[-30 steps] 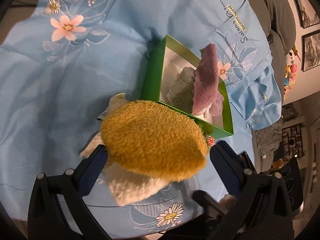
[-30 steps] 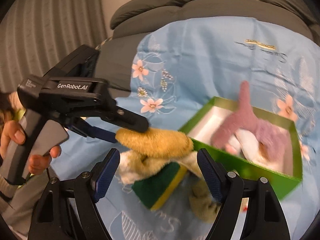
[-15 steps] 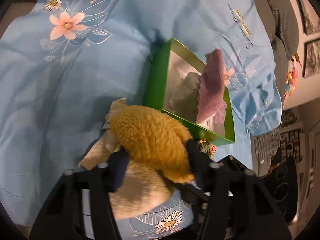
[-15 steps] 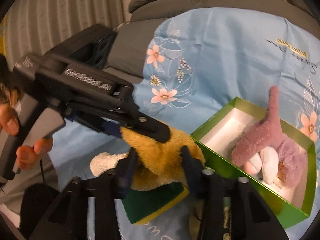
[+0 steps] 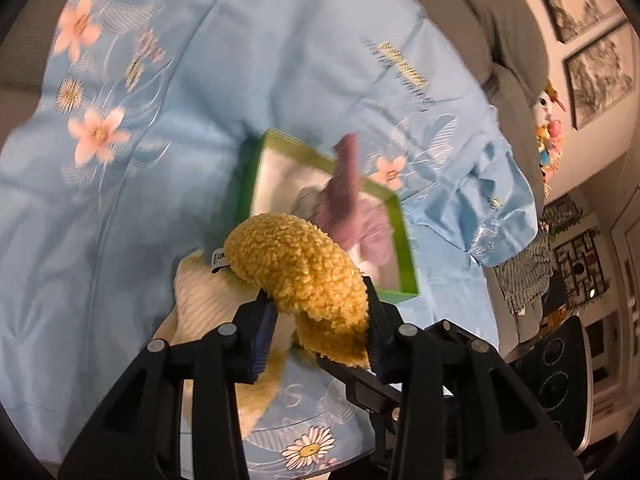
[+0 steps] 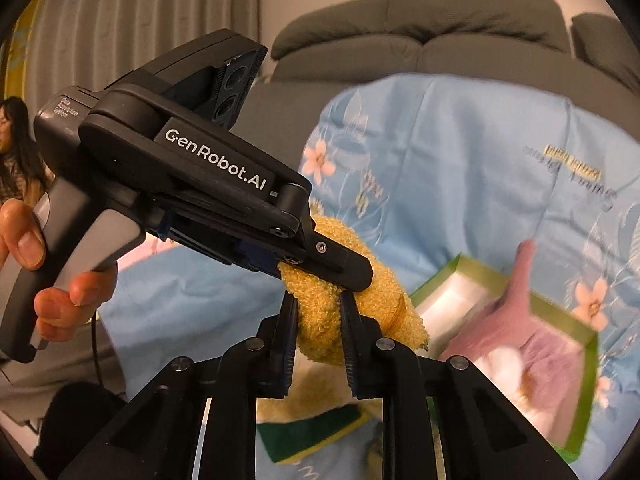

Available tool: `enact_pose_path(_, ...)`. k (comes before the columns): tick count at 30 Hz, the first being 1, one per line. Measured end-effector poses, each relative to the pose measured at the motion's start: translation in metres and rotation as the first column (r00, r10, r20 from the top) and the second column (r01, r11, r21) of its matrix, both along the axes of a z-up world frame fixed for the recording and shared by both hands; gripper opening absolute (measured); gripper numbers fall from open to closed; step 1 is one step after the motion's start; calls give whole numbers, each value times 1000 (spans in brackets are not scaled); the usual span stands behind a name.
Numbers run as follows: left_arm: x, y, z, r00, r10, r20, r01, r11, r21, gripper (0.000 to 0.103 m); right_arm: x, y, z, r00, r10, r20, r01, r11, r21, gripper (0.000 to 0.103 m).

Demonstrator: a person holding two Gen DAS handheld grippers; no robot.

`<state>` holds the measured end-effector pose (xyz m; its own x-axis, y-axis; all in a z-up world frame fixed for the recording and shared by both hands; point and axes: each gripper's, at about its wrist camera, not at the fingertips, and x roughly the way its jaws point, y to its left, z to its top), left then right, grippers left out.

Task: Organize soft objects
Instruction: 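Lift the yellow puff with both grippers over the green box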

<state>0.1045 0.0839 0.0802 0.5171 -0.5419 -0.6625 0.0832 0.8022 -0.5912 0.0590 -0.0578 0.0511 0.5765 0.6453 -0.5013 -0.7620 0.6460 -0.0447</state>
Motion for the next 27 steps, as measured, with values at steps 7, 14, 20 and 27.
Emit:
enact_pose_path(7,28,-53,41,993,-85,84,82,996,43,38,8,-38,47,991,-77,109,75,997,29,22)
enact_pose_path(14,79,-104,22,985,-157,70,155,988,29,39,37,-77,51,974,-176,140,181,983,-25,22)
enact_pose_path(20,119,-134,-20,986,-164,-6,164,983,81,42,77,-100,20,966,-245,81,251,965,-75,22)
enact_pose_path(27,139,-141,-57,989,-120,-88,135,969,206,62,112,-119,-29,948,-309,-71,301,948,-107,27)
